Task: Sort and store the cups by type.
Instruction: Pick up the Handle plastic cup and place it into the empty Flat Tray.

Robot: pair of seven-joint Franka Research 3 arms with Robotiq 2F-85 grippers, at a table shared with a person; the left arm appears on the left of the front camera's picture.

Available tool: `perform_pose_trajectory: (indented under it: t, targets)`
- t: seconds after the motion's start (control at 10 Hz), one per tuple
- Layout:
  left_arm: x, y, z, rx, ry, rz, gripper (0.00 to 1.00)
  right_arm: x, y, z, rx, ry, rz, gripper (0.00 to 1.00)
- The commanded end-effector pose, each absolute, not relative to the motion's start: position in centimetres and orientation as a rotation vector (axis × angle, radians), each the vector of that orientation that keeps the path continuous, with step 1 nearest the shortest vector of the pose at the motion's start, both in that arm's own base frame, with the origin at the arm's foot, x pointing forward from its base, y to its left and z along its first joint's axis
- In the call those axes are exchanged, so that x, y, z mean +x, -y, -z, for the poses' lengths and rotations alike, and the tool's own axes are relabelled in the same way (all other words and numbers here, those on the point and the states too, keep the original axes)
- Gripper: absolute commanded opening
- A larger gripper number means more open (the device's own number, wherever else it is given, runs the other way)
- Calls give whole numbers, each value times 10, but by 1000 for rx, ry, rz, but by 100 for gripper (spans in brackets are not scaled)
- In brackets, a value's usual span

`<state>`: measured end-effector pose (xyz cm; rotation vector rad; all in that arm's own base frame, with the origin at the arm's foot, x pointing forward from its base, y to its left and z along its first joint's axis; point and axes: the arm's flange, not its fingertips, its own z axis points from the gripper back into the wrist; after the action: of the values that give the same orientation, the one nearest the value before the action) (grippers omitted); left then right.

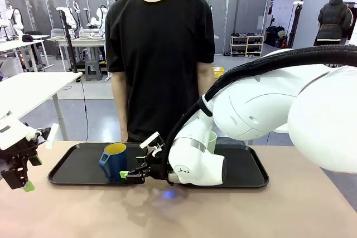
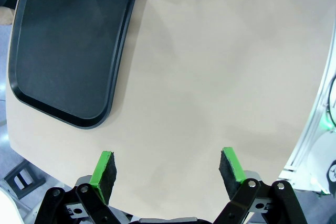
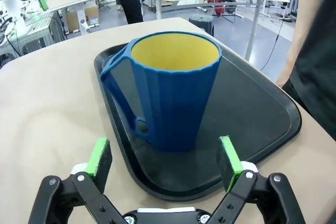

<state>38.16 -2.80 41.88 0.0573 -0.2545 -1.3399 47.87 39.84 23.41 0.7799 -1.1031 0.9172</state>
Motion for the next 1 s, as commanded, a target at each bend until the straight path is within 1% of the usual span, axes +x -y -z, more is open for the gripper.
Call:
perform_pose_trajectory:
  t: [0.0,0.9]
  targets:
    - [382,28,-420,81,246,1330,100,481,-399,-234,780,1110,-920,100]
    - [382,28,-420,81,246,1330,100,481,-399,-234,780,1110,-920,100]
